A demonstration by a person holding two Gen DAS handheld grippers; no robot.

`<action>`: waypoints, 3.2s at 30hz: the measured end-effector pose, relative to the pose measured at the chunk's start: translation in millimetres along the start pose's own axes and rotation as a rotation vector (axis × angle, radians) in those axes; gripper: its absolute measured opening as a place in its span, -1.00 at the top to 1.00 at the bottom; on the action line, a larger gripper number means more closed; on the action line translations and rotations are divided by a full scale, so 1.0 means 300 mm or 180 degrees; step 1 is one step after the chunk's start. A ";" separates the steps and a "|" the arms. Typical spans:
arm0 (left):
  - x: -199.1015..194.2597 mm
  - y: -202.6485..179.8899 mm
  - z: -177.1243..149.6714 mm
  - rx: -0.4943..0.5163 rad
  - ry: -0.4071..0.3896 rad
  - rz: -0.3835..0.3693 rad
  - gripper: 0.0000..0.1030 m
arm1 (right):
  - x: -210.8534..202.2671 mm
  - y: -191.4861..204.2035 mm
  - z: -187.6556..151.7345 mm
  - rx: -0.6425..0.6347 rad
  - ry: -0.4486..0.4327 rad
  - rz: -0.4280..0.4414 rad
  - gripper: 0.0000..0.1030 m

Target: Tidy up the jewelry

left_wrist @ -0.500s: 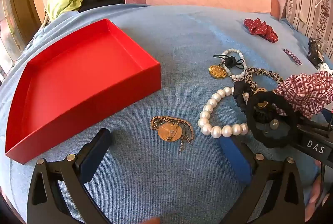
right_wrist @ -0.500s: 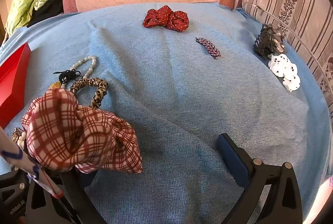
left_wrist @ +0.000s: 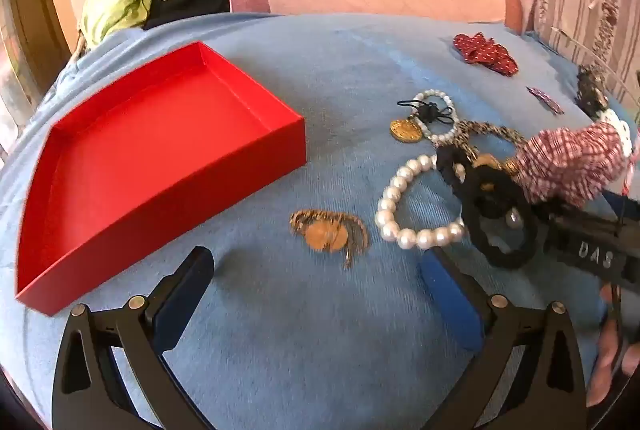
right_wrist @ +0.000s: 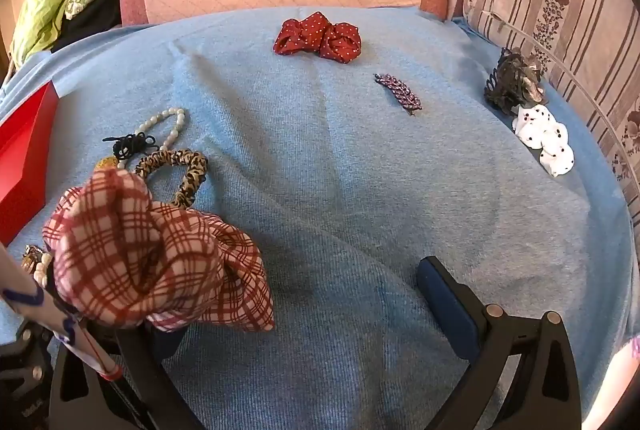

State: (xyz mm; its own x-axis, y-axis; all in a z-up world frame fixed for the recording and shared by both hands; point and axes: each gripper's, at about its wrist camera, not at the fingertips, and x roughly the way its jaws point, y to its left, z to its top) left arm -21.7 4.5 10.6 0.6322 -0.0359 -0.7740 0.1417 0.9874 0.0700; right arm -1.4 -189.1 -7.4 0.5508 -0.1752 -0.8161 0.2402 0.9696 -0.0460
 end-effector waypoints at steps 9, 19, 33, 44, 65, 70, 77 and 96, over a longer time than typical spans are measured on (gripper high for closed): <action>-0.353 0.044 -0.106 -0.0193 -0.0709 0.0105 -1.00 | -0.300 -0.051 -0.116 -0.0031 -0.0298 0.0185 -0.99; -0.596 0.056 -0.257 -0.0138 -0.1028 0.0065 -1.00 | -0.574 -0.039 -0.270 -0.0139 -0.0587 0.0240 -0.99; -0.596 0.090 -0.278 -0.0190 -0.0945 0.0100 -1.00 | -0.638 0.009 -0.304 -0.0280 -0.0706 0.0248 -0.99; -0.572 0.094 -0.282 -0.0188 -0.0893 0.0090 -1.00 | -0.617 0.027 -0.313 -0.0322 -0.0662 0.0259 -0.99; -0.555 0.098 -0.286 -0.0195 -0.0851 0.0077 -1.00 | -0.592 0.045 -0.317 -0.0347 -0.0554 0.0272 -0.99; -0.547 0.095 -0.289 -0.0193 -0.0831 0.0073 -1.00 | -0.587 0.050 -0.319 -0.0358 -0.0536 0.0279 -0.99; -0.534 0.092 -0.290 -0.0190 -0.0805 0.0066 -1.00 | -0.573 0.050 -0.321 -0.0354 -0.0501 0.0275 -0.99; -0.481 0.070 -0.257 -0.0131 -0.0671 -0.0016 -1.00 | -0.517 0.024 -0.308 -0.0263 -0.0400 0.0307 -0.99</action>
State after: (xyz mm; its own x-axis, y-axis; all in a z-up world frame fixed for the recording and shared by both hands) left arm -168.8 42.2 75.1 0.7775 -0.0678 -0.6252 0.1168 0.9924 0.0376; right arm -158.8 -139.3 65.6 0.6649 -0.0955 -0.7408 0.1177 0.9928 -0.0224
